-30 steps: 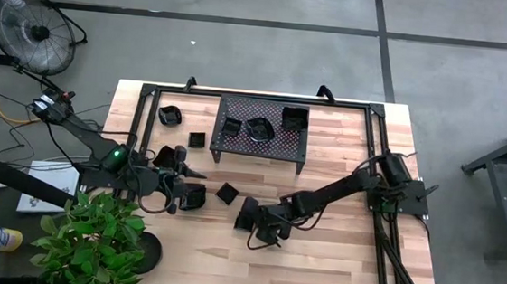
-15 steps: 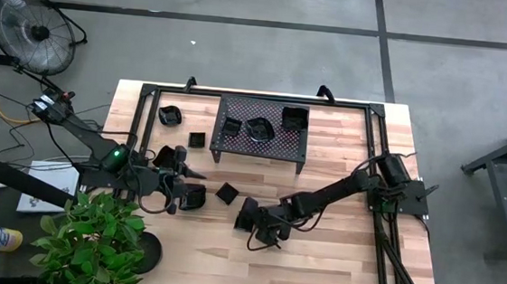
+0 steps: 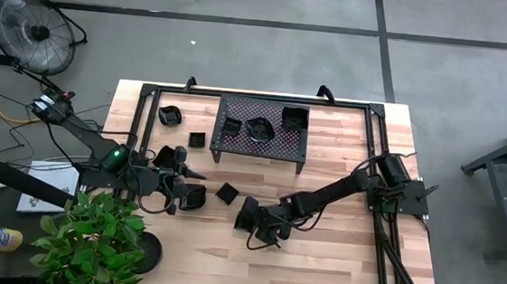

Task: Pick & Place Mini shaped plates
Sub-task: Stack the square plate on the square plates on the shelf

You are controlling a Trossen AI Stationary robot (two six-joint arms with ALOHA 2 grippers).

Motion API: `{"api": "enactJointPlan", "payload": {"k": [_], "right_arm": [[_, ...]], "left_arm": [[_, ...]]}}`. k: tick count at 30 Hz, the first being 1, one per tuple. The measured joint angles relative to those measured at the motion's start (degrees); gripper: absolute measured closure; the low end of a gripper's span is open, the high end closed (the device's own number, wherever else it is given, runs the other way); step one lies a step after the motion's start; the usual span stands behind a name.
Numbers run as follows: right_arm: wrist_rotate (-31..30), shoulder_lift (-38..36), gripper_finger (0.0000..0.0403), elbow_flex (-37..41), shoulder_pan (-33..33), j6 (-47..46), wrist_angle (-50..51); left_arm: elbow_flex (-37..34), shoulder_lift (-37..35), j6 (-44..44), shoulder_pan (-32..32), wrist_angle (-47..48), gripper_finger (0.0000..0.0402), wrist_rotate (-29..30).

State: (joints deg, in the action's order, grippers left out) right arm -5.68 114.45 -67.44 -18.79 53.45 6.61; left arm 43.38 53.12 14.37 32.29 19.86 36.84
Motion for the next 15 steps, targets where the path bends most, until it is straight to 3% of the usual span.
{"api": "enactJointPlan", "payload": {"k": [15], "right_arm": [[0.1, 0.0, 0.0384, 0.0, 0.0, 0.0, 0.0]], "left_arm": [[0.0, 0.0, -0.5, 0.0, 0.0, 0.0300, 0.0]]}}
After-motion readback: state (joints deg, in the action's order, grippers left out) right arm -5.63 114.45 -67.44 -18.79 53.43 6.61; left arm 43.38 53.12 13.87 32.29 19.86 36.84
